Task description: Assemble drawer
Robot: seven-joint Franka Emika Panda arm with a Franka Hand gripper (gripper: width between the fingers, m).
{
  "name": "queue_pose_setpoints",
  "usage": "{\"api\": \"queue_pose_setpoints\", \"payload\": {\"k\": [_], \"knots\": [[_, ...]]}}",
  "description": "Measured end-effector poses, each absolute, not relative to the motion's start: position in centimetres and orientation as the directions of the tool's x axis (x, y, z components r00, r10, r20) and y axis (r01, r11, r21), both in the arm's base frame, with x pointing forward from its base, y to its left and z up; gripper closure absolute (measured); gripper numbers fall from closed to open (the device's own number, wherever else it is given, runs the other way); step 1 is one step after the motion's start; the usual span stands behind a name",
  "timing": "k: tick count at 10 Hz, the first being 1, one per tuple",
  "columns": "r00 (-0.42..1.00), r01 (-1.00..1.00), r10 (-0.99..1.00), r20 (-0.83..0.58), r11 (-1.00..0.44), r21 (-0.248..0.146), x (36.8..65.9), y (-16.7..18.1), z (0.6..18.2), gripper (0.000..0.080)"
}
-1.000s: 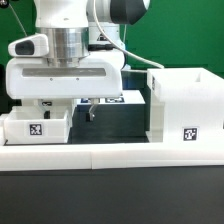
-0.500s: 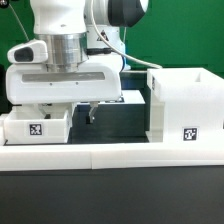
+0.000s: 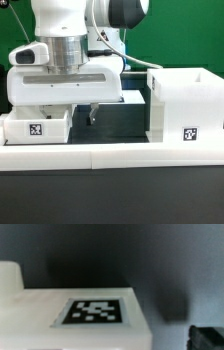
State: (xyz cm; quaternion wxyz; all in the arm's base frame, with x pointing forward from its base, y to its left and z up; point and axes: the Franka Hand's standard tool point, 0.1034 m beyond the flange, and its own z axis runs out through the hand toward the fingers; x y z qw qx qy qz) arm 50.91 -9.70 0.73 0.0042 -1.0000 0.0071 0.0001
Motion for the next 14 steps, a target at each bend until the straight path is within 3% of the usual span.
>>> {"api": "queue_pose_setpoints", "payload": {"k": [1, 3, 4, 5, 6, 14], "knots": [[1.0, -0.014, -0.014, -0.001, -1.0, -0.009, 50.89, -9.69, 0.72, 0.0278], [1.0, -0.014, -0.014, -0.001, -1.0, -0.009, 50.89, -9.7, 0.72, 0.0553], [1.0, -0.014, -0.014, -0.001, -1.0, -0.009, 50.89, -9.7, 0.72, 0.0553], [1.0, -0.014, -0.014, -0.001, -1.0, -0.009, 50.89, -9.69, 0.72, 0.0727], [1.0, -0.014, -0.014, -0.001, -1.0, -0.009, 50.89, -9.69, 0.73, 0.0758], [1.0, 0.016, 0.016, 0.0, -1.0, -0.007, 51.2, -8.96, 1.19, 0.0758]]}}
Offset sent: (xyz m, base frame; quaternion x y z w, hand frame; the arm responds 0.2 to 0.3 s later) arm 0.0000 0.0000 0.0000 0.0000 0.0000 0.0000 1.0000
